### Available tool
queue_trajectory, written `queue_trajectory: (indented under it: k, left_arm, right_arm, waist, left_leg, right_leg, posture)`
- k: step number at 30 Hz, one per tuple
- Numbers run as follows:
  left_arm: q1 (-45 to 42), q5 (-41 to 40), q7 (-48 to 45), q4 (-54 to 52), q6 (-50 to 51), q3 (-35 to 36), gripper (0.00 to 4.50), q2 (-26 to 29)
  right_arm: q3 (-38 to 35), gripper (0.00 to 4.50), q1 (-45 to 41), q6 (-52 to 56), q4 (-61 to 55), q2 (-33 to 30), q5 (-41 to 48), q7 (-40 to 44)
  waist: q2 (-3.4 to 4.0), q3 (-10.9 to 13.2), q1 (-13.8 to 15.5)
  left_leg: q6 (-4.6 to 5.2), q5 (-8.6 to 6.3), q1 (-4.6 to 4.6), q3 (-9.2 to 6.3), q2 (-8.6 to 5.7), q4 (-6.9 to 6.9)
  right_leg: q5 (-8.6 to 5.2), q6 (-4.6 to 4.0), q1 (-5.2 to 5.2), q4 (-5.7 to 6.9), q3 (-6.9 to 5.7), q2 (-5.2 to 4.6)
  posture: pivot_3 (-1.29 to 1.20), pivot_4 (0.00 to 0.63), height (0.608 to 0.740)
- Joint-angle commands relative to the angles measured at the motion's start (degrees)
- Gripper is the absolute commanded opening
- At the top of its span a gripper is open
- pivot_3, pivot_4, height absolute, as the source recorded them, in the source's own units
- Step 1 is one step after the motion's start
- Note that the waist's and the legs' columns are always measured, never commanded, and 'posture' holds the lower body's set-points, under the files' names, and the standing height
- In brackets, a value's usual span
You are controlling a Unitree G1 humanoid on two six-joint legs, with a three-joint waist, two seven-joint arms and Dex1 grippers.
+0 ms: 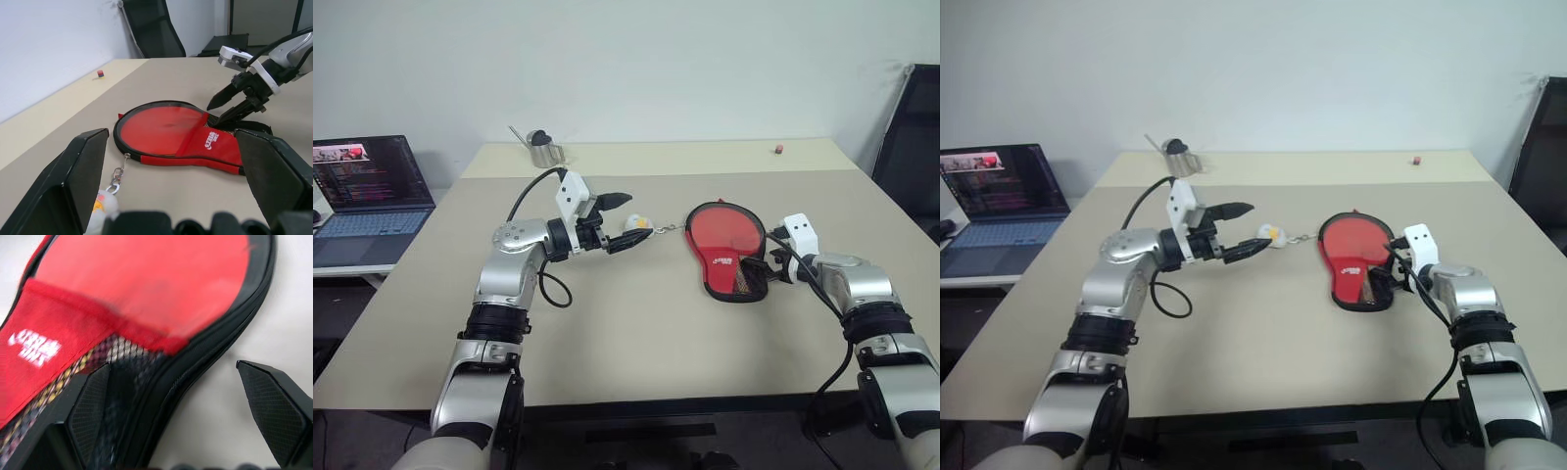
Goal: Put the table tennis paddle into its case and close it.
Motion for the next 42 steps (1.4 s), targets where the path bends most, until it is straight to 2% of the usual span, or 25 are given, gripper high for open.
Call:
queue_trajectory:
  k: [1, 12, 18, 23, 27, 36, 42]
  left_arm:
    - [-0.75, -1.19, 0.33, -2.97, -0.18, -0.13, 4.5, 0.82]
    - [-1.01, -0.98, 0.35, -2.09, -0.82, -0.89, 4.5, 0.46]
    - [-0.49, -0.93, -0.15, -2.09, -0.99, -0.99, 4.5, 1.21]
    - [1.27, -1.32, -1.17, -3.03, -0.14, -0.57, 4.5, 3.31]
    - [4.19, -2.72, -3.12, -5.08, 2.16, 0.03, 4.5, 6.43]
    - [14.19, -7.18, -9.9, -11.64, 9.68, 0.63, 4.5, 15.71]
    - [21.22, -10.18, -11.31, -19.16, 14.2, 0.66, 4.5, 18.8]
  right_arm:
    - [0.8, 4.46, 1.88, 2.7, -1.14, 0.39, -0.2, 2.0]
    - [0.03, 4.46, 0.6, 2.02, 3.35, 4.72, -1.35, 1.01]
    - [-0.74, 2.69, -1.25, 0.97, 8.45, 8.11, -2.34, -0.13]
    - [-1.68, 1.04, -1.97, 0.83, 10.06, 8.94, -2.31, -0.34]
    - [-3.0, 0.03, -2.21, 2.22, 9.32, 9.8, -1.3, -0.24]
    - [-2.81, 0.03, -0.55, 10.98, -2.68, 13.69, 2.95, 2.11]
    - [-0.67, 0.03, 2.88, 18.51, -15.27, 16.81, 5.75, 2.46]
  waist:
    - [0.01, -0.01, -0.15]
    - [-0.06, -0.15, -0.55]
    - [-0.11, -0.33, -1.35]
    - [-0.09, -0.38, -1.8]
    - [-0.08, -0.39, -1.72]
    - [-0.02, -0.36, -1.99]
    - [0.03, -0.33, -2.04]
  left_leg:
    - [0.0, 0.0, 0.0, 0.0, 0.0, 0.0]
    - [0.0, -0.01, 0.14, 0.05, 0.04, -0.01]
    - [0.0, 0.0, 0.3, 0.05, 0.11, 0.0]
    - [0.02, -0.01, 0.39, 0.06, 0.17, 0.01]
    - [-0.01, 0.0, 0.42, 0.13, 0.76, 0.0]
    - [-0.06, -0.04, 0.38, 0.15, 1.0, -0.16]
    - [-0.1, -0.08, 0.3, 0.17, 1.04, -0.18]
  right_leg:
    - [0.0, 0.0, 0.0, 0.0, 0.0, 0.0]
    - [0.02, -0.02, 0.07, 0.02, 0.06, 0.04]
    - [0.16, -0.14, 0.18, 0.03, 0.1, 0.21]
    - [0.39, -0.29, 0.19, 0.01, 0.2, 0.55]
    - [0.47, -0.42, 0.21, 0.02, 0.17, 0.76]
    - [0.48, -0.51, 0.01, -0.04, 0.23, 1.01]
    - [0.48, -0.53, -0.16, -0.02, 0.31, 1.05]
  posture:
    - [0.0, 0.15, 0.74]
    - [0.0, 0.15, 0.74]
    - [0.0, 0.15, 0.74]
    - [0.0, 0.15, 0.74]
    - [0.0, 0.15, 0.74]
    - [0.0, 0.15, 0.74]
    - [0.0, 0.15, 0.74]
